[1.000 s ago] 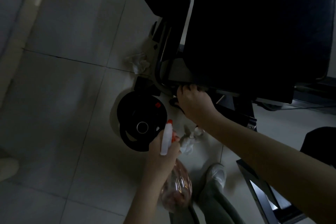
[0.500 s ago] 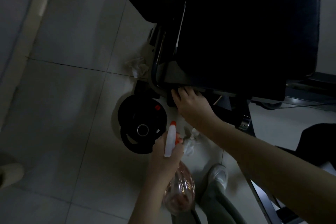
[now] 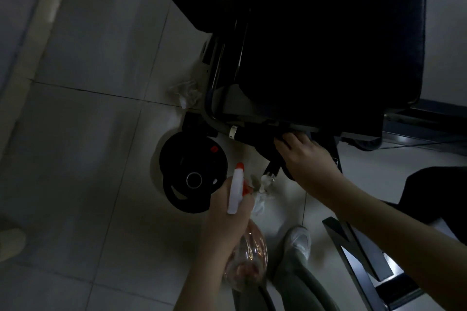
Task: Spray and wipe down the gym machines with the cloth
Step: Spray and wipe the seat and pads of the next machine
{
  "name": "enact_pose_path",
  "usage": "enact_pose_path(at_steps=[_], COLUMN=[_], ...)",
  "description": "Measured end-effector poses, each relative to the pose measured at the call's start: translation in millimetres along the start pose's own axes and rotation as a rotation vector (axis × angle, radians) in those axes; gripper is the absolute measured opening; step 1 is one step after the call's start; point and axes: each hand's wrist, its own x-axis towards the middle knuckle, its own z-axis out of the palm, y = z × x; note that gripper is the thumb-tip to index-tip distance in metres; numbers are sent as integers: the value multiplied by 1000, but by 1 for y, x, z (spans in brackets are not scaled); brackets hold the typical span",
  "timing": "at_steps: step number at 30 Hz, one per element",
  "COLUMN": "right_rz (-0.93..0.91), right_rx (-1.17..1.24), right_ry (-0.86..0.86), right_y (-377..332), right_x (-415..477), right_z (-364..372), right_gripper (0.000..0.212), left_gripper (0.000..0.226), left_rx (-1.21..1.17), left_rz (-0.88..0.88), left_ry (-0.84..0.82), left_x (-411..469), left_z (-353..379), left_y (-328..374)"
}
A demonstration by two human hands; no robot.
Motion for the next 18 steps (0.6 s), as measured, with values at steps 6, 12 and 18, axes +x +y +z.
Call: enact_pose_path(at_steps=[6,12,18], right_rz=[107,192,299], right_rx=[88,70,143], right_ry=[-25,-40,-63], right_y=[10,16,28], right_x=[-19,-38,-51], right_z=[-5,-15,-24], right_gripper=[49,52,39], left_gripper=[32,19,29], left_rx=[-40,-50,-2], left_rz=[-16,30,46], left_ry=[0,-10,-41], left_x=[0,-2,-6], left_z=[6,18,23], left_y=[3,5,13])
